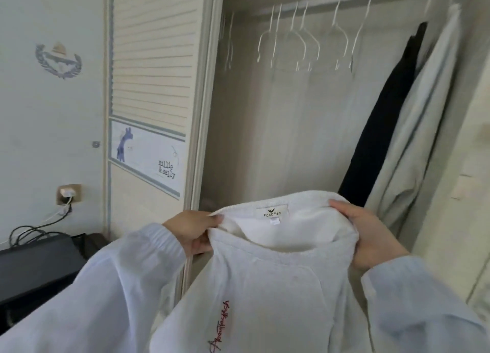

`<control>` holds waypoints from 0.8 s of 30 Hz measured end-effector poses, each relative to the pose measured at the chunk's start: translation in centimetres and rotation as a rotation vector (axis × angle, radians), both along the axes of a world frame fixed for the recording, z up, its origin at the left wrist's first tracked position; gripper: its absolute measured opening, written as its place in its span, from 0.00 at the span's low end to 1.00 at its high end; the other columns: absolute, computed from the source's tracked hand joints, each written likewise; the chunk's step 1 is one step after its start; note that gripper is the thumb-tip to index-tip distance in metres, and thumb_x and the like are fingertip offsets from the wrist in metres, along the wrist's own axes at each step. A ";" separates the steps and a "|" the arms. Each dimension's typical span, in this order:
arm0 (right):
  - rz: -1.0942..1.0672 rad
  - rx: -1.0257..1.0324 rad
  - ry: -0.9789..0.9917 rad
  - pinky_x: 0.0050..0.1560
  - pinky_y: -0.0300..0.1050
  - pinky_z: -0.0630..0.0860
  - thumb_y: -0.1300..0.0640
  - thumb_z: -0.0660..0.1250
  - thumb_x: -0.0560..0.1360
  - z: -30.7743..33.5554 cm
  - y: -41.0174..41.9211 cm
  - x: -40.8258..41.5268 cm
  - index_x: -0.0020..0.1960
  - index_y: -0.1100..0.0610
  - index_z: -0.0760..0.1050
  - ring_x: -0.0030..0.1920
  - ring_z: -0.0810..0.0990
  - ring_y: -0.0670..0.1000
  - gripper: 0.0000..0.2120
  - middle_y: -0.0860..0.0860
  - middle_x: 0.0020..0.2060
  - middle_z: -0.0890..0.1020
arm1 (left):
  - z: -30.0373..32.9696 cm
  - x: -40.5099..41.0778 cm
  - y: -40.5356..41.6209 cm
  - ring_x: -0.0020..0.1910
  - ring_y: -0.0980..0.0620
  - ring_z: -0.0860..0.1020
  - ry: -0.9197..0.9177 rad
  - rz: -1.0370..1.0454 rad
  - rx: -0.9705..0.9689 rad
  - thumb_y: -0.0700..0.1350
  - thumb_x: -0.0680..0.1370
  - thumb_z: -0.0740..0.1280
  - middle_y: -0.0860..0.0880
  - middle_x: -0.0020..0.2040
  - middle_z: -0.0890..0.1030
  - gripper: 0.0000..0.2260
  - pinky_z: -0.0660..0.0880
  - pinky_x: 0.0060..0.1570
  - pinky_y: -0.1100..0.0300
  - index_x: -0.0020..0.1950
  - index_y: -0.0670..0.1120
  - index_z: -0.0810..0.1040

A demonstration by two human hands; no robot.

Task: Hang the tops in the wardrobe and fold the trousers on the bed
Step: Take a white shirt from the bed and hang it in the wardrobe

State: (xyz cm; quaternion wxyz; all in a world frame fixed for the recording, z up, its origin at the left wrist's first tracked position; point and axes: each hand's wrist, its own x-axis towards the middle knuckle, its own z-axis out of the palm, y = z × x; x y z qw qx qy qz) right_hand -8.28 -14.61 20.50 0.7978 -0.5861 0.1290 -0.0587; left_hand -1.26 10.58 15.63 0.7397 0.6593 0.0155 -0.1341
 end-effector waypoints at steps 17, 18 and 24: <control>-0.373 -0.109 0.107 0.47 0.48 0.78 0.59 0.67 0.69 -0.2 -5.3 22.9 0.53 0.67 0.76 0.43 0.80 0.58 0.15 0.60 0.44 0.81 | 6.9 21.1 -8.9 0.37 0.41 0.81 -0.023 -0.226 -0.487 0.48 0.79 0.62 0.39 0.37 0.82 0.17 0.75 0.46 0.48 0.44 0.35 0.79; -0.398 -0.171 0.113 0.49 0.49 0.78 0.59 0.67 0.66 0.4 -6.1 24.5 0.54 0.66 0.75 0.44 0.80 0.59 0.18 0.59 0.44 0.81 | 7.7 22.2 -9.8 0.41 0.40 0.81 -0.068 -0.181 -0.493 0.48 0.79 0.62 0.38 0.40 0.82 0.17 0.76 0.50 0.47 0.46 0.34 0.79; -0.673 -0.298 -0.174 0.48 0.46 0.73 0.61 0.60 0.75 12.1 -9.3 30.7 0.45 0.64 0.71 0.46 0.74 0.56 0.06 0.55 0.37 0.73 | 13.4 28.0 -15.7 0.37 0.41 0.77 -0.184 -0.241 -0.533 0.47 0.78 0.63 0.40 0.31 0.79 0.13 0.74 0.52 0.47 0.42 0.37 0.76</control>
